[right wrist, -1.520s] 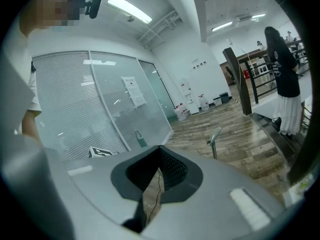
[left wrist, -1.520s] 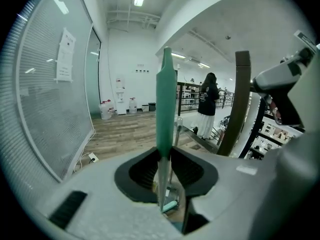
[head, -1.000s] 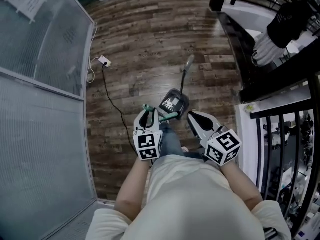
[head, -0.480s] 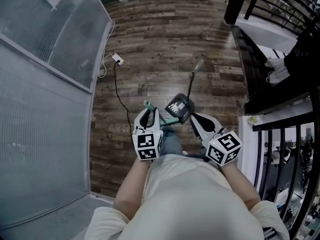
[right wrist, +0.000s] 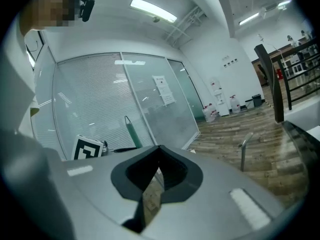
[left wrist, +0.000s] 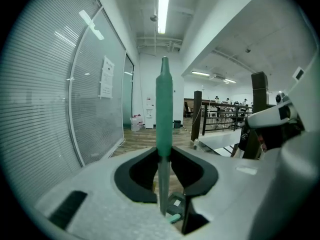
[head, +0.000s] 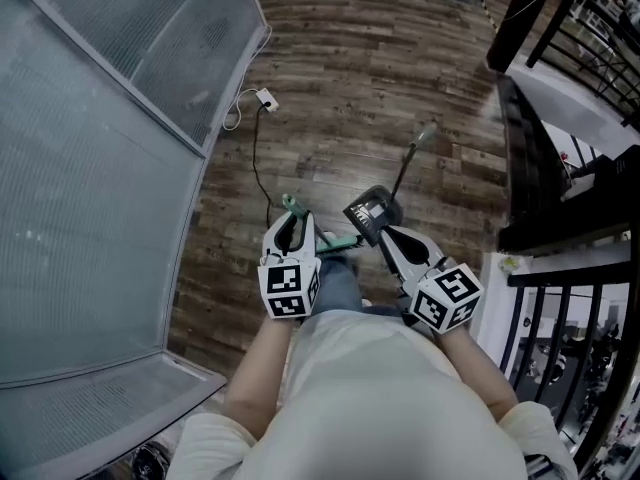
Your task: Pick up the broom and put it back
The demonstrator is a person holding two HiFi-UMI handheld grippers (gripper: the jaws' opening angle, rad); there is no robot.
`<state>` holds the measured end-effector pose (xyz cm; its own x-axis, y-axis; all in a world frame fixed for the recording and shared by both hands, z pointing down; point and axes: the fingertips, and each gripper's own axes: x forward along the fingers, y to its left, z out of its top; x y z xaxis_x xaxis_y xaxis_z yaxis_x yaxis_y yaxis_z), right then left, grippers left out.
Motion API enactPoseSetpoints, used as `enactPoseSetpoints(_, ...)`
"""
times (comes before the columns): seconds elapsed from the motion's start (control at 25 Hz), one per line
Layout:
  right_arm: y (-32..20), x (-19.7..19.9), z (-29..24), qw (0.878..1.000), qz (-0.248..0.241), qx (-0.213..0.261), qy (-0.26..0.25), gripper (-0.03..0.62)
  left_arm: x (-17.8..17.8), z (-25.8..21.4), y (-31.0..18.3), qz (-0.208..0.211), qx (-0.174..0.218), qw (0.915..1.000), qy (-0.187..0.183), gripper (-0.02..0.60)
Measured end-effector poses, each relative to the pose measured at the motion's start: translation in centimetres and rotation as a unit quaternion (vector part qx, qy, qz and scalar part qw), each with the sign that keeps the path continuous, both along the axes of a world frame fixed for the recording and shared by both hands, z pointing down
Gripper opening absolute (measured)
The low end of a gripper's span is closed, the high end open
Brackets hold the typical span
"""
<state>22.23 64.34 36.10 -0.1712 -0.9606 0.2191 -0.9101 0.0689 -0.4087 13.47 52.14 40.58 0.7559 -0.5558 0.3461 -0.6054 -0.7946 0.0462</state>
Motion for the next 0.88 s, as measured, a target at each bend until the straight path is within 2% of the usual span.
enactPoseSetpoints(0.4,-3.0,-4.6,1.4,0.997,-0.074,-0.023,-0.002,0.006,-7.7,-0.7,-2.0,-0.086,-0.002,0.9962,0.011,0.086)
enactPoseSetpoints(0.88,-11.9,-11.7,1.6,0.988,-0.153,-0.023,0.005,0.006,-15.1,-1.4,-7.9,-0.152,0.001,0.9883,0.018,0.086)
